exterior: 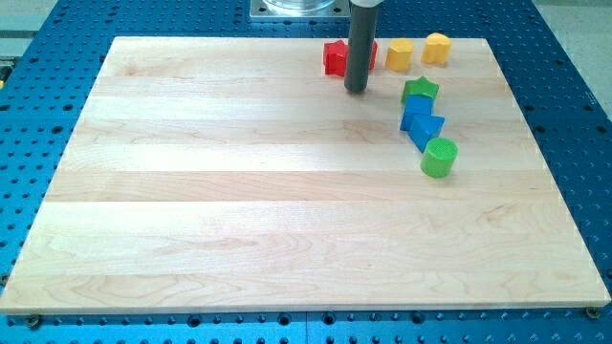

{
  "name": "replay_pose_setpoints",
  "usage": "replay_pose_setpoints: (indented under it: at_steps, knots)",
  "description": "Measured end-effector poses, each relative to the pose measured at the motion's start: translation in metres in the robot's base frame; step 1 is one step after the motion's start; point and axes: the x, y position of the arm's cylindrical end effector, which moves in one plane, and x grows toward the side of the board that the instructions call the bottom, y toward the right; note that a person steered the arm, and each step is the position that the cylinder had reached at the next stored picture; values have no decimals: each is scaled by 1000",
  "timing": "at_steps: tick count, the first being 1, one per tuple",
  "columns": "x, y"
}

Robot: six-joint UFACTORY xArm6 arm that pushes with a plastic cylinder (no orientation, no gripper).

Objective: Push the heart closer to the hexagon

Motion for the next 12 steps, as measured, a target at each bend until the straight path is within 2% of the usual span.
replay_pose_setpoints:
  at_steps: [2, 3, 8, 9, 10, 11, 12]
  knots:
    - [-13, -10]
    - [-1, 11]
    - [-23, 108]
    - [-35, 170]
    - [-84, 187]
    - [-100, 165]
    - [-91, 155]
